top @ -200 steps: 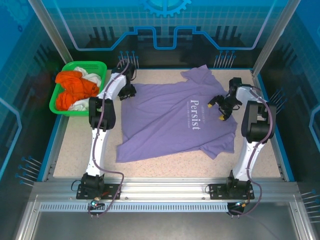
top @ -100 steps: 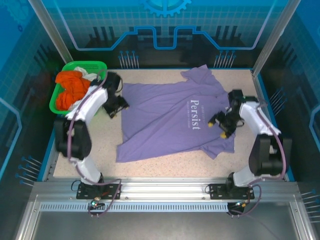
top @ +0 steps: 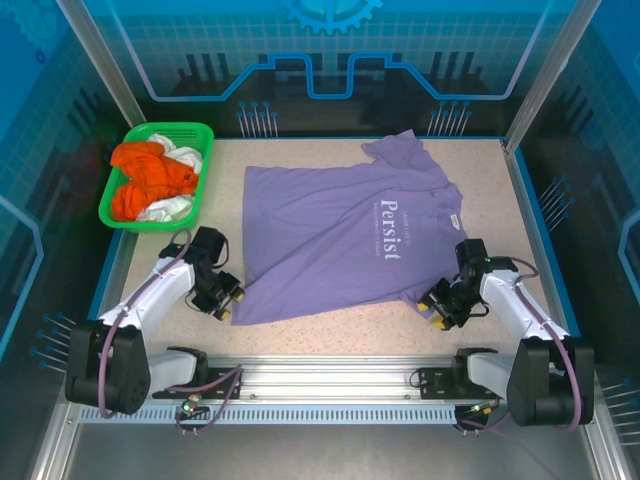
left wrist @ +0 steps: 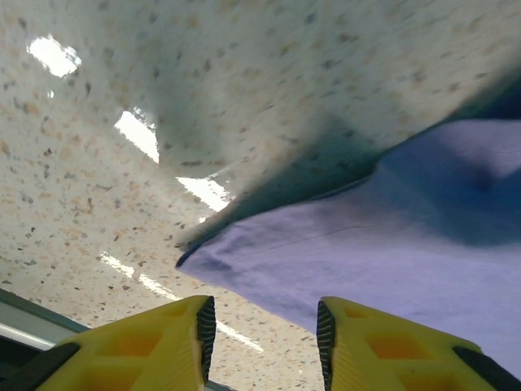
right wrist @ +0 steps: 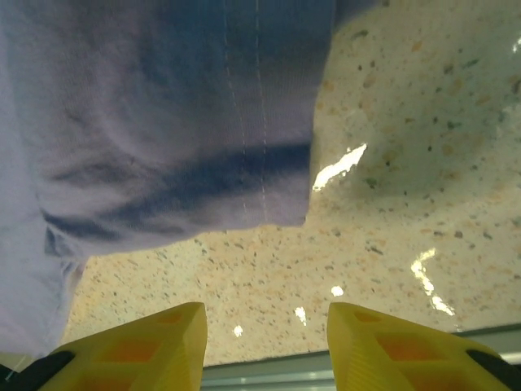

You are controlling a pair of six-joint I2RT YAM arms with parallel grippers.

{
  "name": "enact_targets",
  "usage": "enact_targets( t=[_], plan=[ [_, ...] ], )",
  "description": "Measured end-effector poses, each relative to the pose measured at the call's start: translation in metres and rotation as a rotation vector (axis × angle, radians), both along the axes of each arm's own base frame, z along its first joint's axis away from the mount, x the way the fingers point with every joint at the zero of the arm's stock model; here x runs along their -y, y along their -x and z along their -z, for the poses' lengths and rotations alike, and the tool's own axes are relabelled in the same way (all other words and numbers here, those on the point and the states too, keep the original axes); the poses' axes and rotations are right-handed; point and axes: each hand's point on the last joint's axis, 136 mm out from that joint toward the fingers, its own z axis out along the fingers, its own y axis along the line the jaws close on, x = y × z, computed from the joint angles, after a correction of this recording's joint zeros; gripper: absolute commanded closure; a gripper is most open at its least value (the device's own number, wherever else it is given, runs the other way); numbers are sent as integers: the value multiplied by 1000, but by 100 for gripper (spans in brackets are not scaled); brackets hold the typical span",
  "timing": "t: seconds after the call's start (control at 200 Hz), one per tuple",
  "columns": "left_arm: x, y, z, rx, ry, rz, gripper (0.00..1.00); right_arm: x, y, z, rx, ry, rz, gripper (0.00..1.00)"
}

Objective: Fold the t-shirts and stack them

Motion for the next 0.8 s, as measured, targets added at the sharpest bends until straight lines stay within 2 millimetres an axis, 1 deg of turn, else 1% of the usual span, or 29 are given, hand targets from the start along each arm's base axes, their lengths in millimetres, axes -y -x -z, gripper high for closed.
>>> enact_targets(
  t=[0.21, 0.32, 0.47, 0.58, 0.745, 0.8],
  plan=[
    [7, 14, 21, -18, 51, -36, 62, 0, -16, 9, 27, 0, 6, 60],
    [7, 18, 26, -23, 52, -37, 62, 0, -20, 13, 26, 1, 4, 60],
    [7, 13, 29, 5, 55, -36, 67, -1, -20, 14, 28, 9, -7, 60],
    [7, 14, 33, 6, 55, -36, 68, 1, -19, 15, 25, 23, -7, 61],
    [7, 15, 34, 6, 55, -34, 68, 5, -16, 18, 5, 44, -6, 62],
    [7, 15, 34, 5, 55, -34, 69, 6, -15, 20, -2, 52, -6, 62]
  ],
)
